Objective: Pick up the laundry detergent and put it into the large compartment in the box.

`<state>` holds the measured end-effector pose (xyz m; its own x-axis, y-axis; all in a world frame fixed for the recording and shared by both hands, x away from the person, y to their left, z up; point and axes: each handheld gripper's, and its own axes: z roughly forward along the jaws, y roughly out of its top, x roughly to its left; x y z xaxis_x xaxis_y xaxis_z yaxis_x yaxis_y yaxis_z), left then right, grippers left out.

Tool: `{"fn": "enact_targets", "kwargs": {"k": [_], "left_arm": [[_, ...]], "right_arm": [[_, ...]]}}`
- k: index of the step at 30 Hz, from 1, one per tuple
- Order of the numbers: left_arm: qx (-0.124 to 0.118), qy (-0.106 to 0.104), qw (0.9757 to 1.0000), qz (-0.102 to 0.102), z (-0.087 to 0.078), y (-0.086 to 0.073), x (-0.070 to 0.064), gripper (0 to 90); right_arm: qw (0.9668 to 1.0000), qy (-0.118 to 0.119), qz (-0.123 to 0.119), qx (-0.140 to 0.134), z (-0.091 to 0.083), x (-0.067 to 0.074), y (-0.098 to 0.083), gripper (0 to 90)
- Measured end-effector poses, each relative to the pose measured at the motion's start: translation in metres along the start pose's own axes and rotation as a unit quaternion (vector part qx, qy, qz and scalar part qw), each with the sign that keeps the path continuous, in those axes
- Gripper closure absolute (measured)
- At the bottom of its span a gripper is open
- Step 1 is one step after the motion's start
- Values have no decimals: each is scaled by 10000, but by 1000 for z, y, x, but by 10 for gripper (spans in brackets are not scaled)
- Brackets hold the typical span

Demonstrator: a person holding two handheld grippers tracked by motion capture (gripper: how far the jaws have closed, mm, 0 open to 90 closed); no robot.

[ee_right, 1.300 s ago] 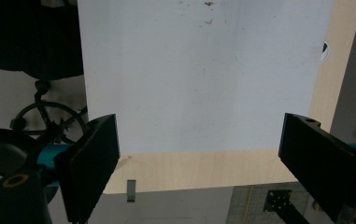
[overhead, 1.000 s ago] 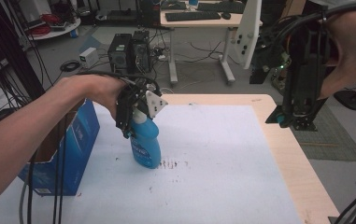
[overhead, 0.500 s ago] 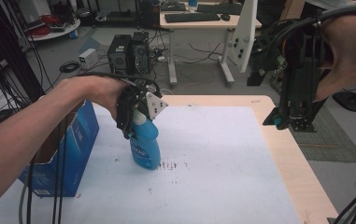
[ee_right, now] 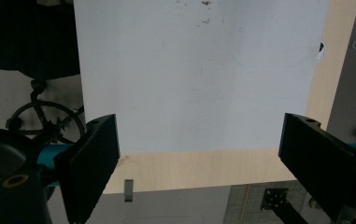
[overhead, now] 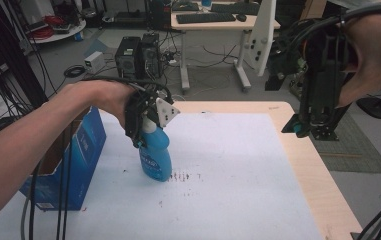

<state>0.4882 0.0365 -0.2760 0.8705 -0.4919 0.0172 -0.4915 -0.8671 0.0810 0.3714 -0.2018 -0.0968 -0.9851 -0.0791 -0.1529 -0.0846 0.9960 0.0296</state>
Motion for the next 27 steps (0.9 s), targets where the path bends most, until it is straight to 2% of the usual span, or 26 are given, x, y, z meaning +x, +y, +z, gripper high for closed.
{"fn": "enact_targets", "kwargs": {"k": [10, 18, 23, 27], "left_arm": [[27, -1, 10000, 4, -1, 1, 1, 379], [28, 4, 9999, -148, -3, 8, 0, 382], [-109, -28, 9995, -309, -12, 11, -2, 383], [-132, -14, 9987, -497, -32, 13, -4, 383]], "right_arm": [[10000, -31, -9, -7, -1, 1, -1, 117], [10000, -53, -29, 1, 0, 2, 2, 117], [10000, -67, -27, 14, -1, 4, 1, 117], [10000, -95, -27, 15, -2, 5, 1, 117]]}}
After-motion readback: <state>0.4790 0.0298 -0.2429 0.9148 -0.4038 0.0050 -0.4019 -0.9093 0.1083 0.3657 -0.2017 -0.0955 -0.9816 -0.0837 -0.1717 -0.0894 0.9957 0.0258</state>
